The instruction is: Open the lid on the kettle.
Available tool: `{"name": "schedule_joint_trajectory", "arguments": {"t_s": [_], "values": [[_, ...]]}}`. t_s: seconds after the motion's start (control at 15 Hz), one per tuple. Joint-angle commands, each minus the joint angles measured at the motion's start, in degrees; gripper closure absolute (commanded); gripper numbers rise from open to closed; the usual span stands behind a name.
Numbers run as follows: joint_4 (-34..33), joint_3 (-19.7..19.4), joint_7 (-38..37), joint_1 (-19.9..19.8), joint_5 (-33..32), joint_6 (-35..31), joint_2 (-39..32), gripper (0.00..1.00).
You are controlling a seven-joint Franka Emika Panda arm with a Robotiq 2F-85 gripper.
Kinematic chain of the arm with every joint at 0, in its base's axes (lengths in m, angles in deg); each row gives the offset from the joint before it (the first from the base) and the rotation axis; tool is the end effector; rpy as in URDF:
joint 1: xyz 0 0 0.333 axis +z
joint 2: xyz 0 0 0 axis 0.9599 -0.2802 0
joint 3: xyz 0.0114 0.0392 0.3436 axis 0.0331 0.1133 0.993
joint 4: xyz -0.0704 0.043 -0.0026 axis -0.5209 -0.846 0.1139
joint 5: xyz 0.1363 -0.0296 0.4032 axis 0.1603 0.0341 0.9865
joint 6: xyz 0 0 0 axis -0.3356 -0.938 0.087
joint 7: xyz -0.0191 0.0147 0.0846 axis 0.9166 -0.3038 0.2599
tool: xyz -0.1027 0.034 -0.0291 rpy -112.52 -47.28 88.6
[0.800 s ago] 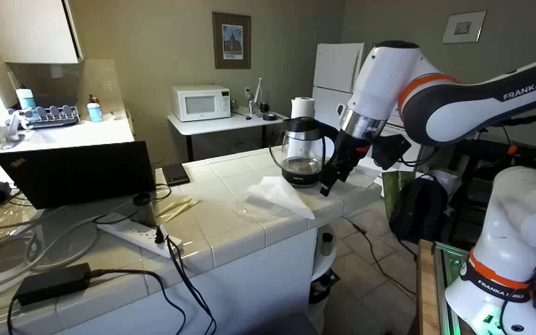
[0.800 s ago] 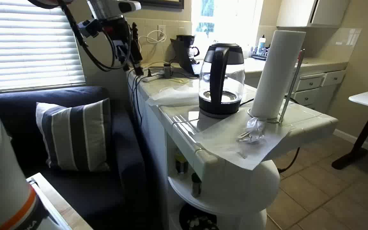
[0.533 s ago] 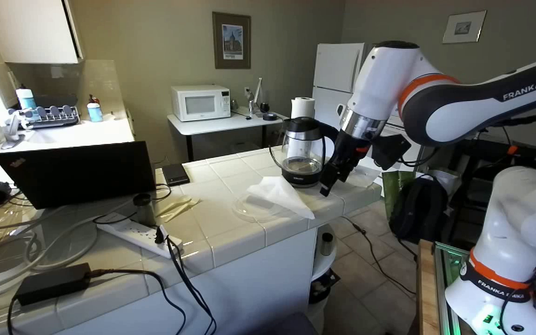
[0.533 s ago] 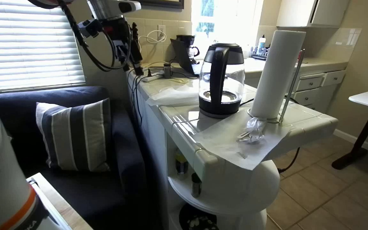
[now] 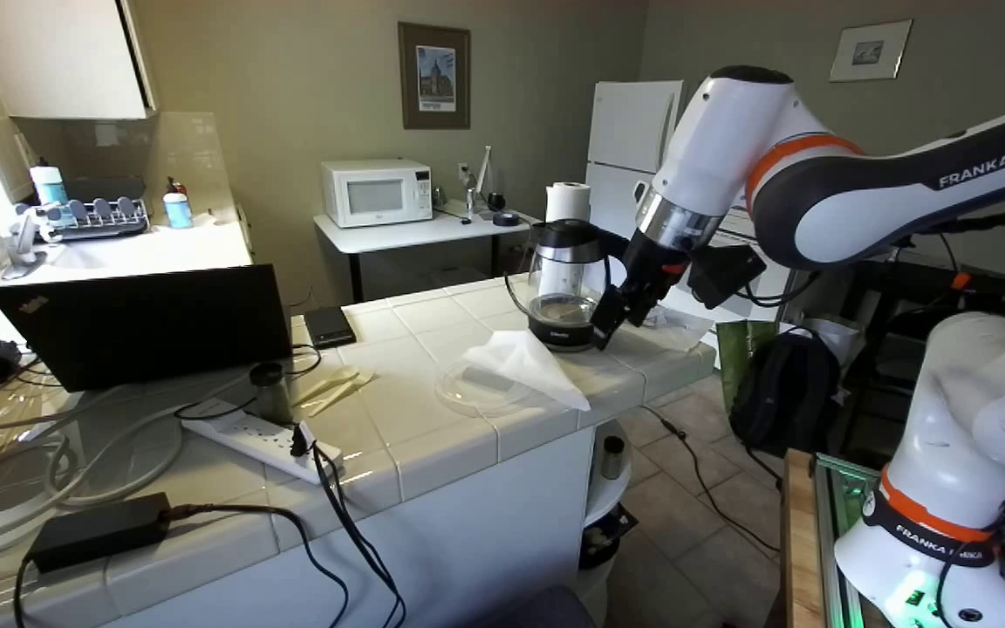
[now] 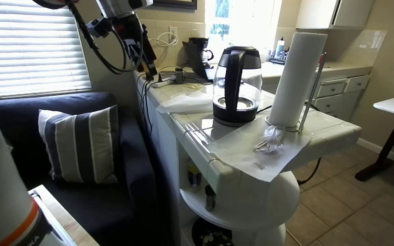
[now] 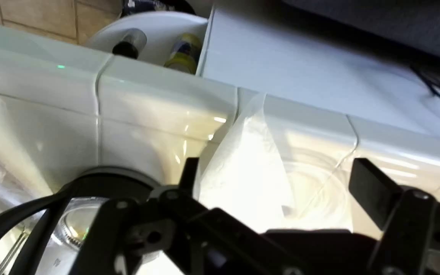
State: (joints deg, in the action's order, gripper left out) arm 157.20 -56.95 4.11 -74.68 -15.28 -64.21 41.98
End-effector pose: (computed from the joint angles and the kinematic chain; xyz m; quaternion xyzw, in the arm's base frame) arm 0.3887 0.1209 0.4814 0.9763 -0.1212 0.1724 0.0496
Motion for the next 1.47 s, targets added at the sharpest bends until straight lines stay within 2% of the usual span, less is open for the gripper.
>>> {"name": "schedule_joint_trajectory", "arguments": {"t_s": [0.0,0.2,0.4,0.6,0.67,0.73,0.93,1.27,1.4], "values": [[-1.0,-0.1,-4.7,-3.6,-3.7,-2.8,3.3,0.0],[-1.7,-0.5,-6.5,-6.7,-6.1,-6.1,5.4,0.0],[-1.6,-2.2,-4.3,-9.4,-8.7,-12.7,6.9,0.0],[-2.2,-2.2,-6.8,-15.0,-10.0,-20.4,6.5,0.0],[-2.6,-1.6,-7.7,-17.4,-10.2,-22.6,6.1,0.07],[-3.0,-0.5,-8.9,-20.1,-10.6,-24.8,5.6,0.27],[-4.4,2.5,-11.4,-26.5,-11.5,-27.9,4.2,0.51],[-7.3,8.7,-15.8,-35.0,-15.4,-27.7,1.3,0.89],[-8.4,10.6,-17.7,-37.5,-17.3,-27.7,0.1,1.0]]}}
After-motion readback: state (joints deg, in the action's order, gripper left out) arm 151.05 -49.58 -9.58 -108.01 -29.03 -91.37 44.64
